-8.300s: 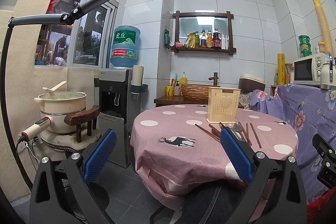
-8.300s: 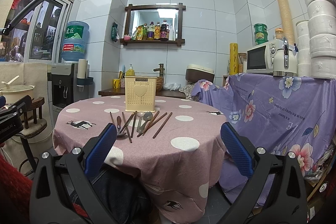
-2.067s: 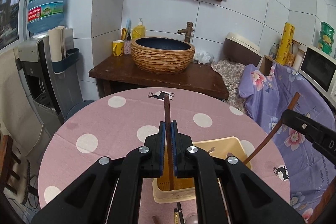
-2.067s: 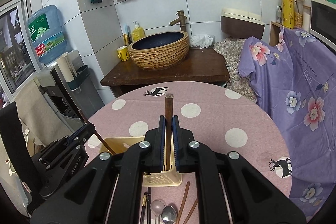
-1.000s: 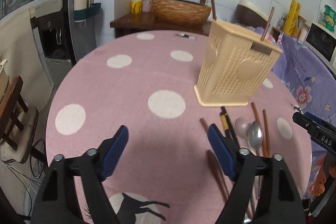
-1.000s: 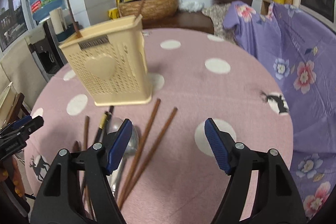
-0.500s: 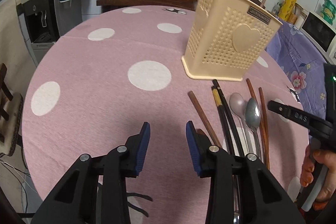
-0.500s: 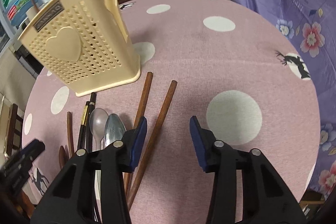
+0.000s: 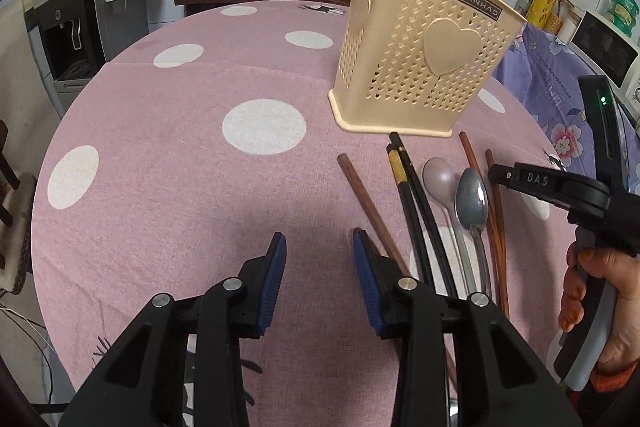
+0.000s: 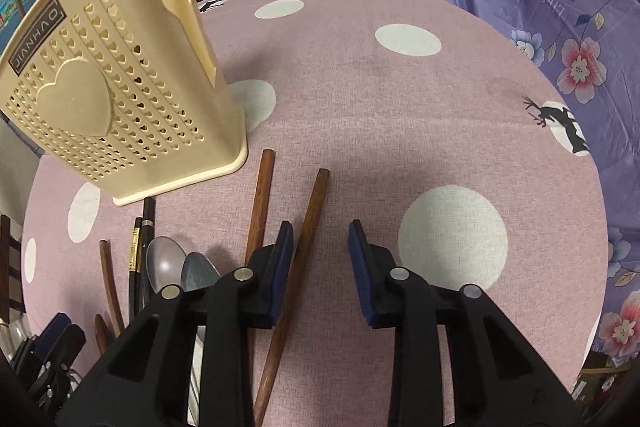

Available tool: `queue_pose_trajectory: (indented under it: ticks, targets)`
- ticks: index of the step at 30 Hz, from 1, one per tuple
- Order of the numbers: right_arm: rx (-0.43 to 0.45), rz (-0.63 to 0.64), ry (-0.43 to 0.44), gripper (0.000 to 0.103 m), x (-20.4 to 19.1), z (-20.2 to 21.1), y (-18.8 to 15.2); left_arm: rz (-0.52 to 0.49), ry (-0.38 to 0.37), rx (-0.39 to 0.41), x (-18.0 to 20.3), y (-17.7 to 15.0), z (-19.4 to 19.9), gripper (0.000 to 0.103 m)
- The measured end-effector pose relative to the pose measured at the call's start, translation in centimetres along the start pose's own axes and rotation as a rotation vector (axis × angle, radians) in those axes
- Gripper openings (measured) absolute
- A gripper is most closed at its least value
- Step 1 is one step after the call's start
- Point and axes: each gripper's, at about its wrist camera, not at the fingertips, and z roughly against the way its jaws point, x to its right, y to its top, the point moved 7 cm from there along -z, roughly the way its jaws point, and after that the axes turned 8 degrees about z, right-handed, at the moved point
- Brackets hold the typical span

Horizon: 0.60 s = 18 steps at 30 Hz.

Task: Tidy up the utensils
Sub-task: 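Move both tools back down to the remaining utensils beside the holder, then close the left tool on the black chopstick while the right tool grasps a brown chopstick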

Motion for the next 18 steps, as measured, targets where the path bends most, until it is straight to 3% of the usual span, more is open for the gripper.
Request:
queue_pose_trajectory:
  ticks: [7, 12, 18]
  targets:
    - [-0.008, 0.031, -0.044, 0.012, -0.3, -0.4, 0.5, -0.108, 0.014, 0.013, 3.2, 1.7, -0.8, 0.036]
    - [-0.018, 0.028, -0.023, 0.011, -0.1, -0.4, 0.6, -0.166, 0.025, -0.055, 4.8, 1.6, -3.0, 0.029]
    - [-0.014, 0.023, -0.011, 0.011, 0.0, -0.5, 0.8, -0.196, 0.011, -0.082, 5.9, 1.2, -3.6, 0.026]
